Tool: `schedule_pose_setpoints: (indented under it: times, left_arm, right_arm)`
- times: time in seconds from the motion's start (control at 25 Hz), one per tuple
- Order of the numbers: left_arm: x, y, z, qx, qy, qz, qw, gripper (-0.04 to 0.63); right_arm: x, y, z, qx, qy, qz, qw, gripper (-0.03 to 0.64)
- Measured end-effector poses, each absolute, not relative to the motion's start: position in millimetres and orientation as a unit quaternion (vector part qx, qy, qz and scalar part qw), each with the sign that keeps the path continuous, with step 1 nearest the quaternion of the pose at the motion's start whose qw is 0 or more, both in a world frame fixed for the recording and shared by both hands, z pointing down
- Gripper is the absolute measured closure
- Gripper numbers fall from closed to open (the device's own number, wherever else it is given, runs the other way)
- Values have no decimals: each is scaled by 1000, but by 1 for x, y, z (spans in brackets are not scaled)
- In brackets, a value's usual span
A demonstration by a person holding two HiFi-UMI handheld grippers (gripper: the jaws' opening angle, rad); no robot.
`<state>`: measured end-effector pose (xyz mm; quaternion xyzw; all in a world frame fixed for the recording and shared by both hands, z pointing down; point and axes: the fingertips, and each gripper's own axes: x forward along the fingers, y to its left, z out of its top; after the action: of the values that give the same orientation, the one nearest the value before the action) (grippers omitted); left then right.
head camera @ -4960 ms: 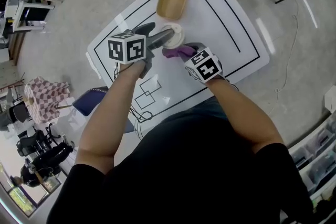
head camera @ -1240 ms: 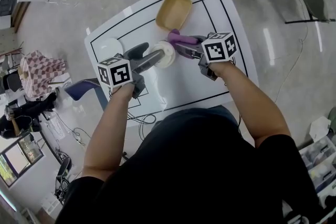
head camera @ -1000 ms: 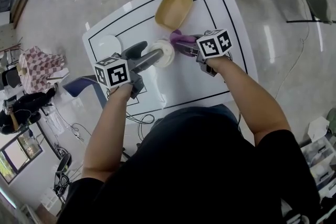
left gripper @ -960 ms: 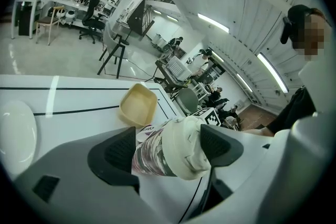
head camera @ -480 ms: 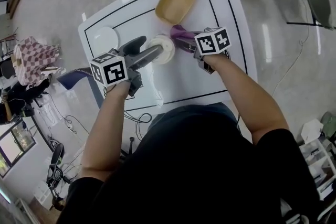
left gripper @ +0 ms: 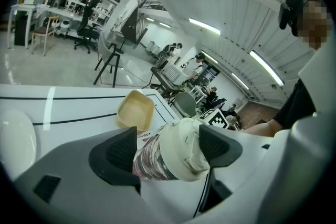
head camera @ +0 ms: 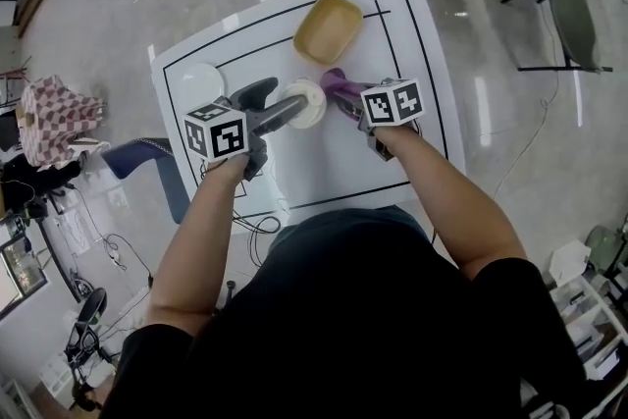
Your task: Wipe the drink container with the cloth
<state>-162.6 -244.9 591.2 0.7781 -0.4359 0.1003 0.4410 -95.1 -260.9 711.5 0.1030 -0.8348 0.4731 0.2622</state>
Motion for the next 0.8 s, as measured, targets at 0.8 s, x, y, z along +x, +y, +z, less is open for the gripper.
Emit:
schedule_pose_setpoints:
  times: [0.8]
  left_arm:
    - [-190,-191,437,848,-444,20,288,213]
  right_arm:
    - [-17,-203,508,205,-891,353,199,529]
